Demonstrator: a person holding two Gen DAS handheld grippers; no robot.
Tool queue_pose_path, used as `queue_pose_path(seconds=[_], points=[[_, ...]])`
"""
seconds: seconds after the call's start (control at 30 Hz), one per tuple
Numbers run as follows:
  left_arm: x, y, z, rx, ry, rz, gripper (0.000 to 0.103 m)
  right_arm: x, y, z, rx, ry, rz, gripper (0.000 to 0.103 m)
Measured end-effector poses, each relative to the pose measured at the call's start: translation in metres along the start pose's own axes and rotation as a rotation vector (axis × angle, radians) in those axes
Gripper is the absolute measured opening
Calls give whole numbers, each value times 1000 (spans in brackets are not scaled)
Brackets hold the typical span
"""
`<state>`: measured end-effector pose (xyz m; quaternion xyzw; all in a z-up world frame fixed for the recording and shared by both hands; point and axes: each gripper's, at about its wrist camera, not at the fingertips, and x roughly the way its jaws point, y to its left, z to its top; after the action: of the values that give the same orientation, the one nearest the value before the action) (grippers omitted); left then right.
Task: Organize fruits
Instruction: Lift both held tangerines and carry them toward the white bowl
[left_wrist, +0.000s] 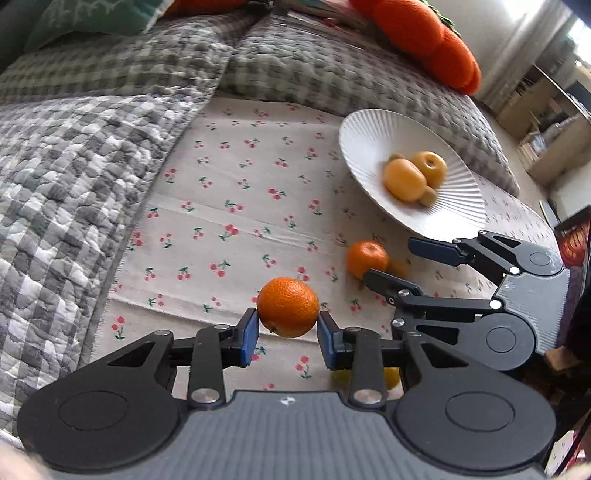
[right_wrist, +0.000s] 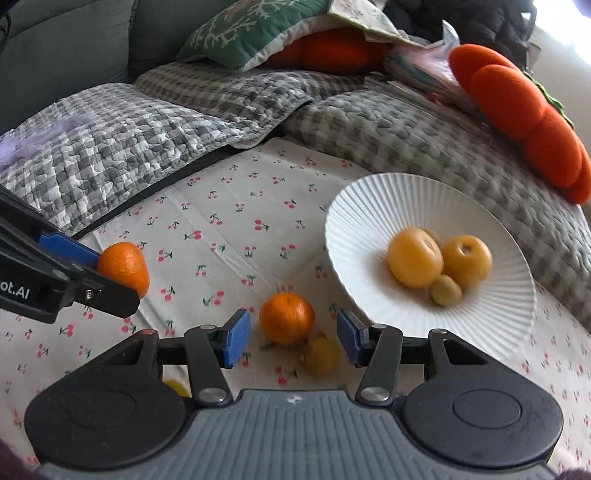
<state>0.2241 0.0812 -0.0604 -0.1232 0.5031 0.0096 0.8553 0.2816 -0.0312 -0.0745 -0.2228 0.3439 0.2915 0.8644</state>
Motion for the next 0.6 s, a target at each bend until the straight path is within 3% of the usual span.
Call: queue_pose_path(seconds=[0.17,0.23,0.3,0.6], points=[[3,2,4,-31,-2,10,30,16,13,5,-51,8,16,50],[3,2,5,-33,-6,10,30,22,20,6,-103,17,-40,45],[4,1,5,-33,-4,13,30,24,21,7,-126,28,-69,31],[8,3,6,-33,0,26,30,28,14,6,-84,39,-65,31]])
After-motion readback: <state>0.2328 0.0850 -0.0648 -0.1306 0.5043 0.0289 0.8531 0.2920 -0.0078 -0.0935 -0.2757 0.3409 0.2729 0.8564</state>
